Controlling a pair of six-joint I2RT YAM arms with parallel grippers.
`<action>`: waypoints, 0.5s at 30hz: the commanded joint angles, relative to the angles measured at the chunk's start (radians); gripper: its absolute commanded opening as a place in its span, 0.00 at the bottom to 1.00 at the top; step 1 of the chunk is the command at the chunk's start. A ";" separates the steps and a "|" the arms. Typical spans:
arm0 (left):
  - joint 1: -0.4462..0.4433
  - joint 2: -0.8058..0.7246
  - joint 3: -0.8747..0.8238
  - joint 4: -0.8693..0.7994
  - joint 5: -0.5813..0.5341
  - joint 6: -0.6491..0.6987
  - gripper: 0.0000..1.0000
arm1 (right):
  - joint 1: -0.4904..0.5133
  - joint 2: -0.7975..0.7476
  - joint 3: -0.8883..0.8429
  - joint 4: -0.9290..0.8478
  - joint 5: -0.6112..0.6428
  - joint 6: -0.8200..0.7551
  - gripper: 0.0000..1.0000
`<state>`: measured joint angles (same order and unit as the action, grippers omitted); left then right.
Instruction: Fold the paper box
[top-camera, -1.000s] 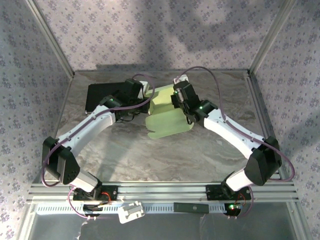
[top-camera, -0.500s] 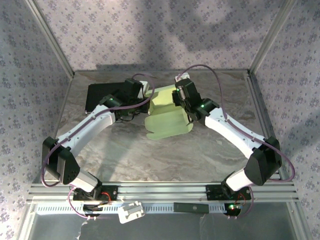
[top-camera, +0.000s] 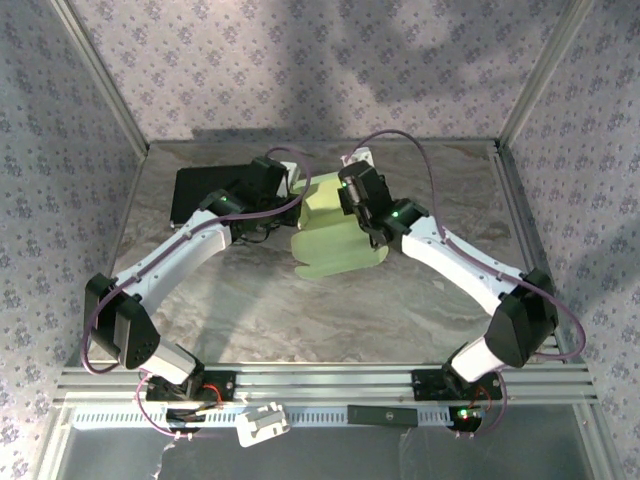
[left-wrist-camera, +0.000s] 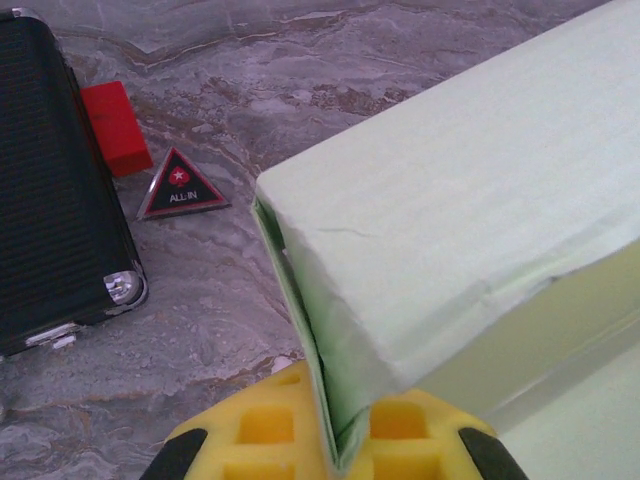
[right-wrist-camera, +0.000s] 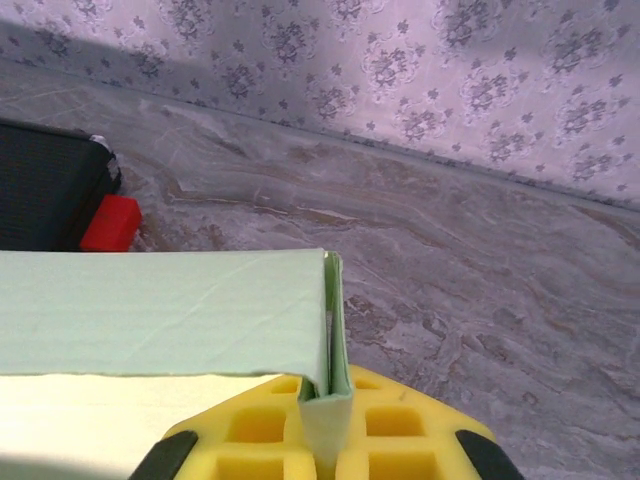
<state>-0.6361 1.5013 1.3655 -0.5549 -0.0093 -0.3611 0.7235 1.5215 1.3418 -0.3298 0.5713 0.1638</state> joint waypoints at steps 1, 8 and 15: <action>-0.005 0.001 0.039 -0.042 -0.006 0.002 0.00 | 0.004 0.007 0.035 -0.029 0.096 0.001 0.04; -0.005 0.004 0.045 -0.054 -0.027 -0.008 0.00 | 0.000 -0.067 -0.053 0.006 -0.137 -0.020 0.48; -0.004 0.019 0.055 -0.059 -0.024 -0.012 0.00 | -0.001 -0.109 -0.138 0.028 -0.182 0.009 0.54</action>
<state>-0.6361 1.5093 1.3804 -0.6025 -0.0208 -0.3611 0.7223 1.4483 1.2335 -0.3172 0.4259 0.1528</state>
